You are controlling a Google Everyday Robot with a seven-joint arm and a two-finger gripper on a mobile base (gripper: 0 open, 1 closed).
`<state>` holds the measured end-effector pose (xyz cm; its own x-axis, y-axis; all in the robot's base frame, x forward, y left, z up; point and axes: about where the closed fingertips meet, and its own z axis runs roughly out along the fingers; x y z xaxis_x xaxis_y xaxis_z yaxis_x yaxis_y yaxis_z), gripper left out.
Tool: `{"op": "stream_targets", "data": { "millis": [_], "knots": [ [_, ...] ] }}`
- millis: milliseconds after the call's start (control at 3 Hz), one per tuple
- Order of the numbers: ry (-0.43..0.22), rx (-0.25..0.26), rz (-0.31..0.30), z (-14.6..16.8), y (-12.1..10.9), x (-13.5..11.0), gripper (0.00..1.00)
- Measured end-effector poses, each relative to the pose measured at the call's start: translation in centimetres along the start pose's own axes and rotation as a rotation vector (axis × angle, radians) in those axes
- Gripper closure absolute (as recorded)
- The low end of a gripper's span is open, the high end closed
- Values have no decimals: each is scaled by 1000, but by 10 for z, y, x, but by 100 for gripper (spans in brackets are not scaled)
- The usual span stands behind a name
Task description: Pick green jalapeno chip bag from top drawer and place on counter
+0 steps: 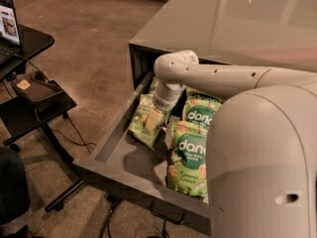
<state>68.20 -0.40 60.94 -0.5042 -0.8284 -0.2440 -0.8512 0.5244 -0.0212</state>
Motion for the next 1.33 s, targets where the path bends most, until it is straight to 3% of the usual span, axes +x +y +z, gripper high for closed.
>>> {"op": "stream_targets", "data": {
  "millis": [1000,1333],
  "knots": [
    [0,0,0,-7,0,-2,88],
    [-44,49,-3,-32,-1,0,100]
  ]
}}
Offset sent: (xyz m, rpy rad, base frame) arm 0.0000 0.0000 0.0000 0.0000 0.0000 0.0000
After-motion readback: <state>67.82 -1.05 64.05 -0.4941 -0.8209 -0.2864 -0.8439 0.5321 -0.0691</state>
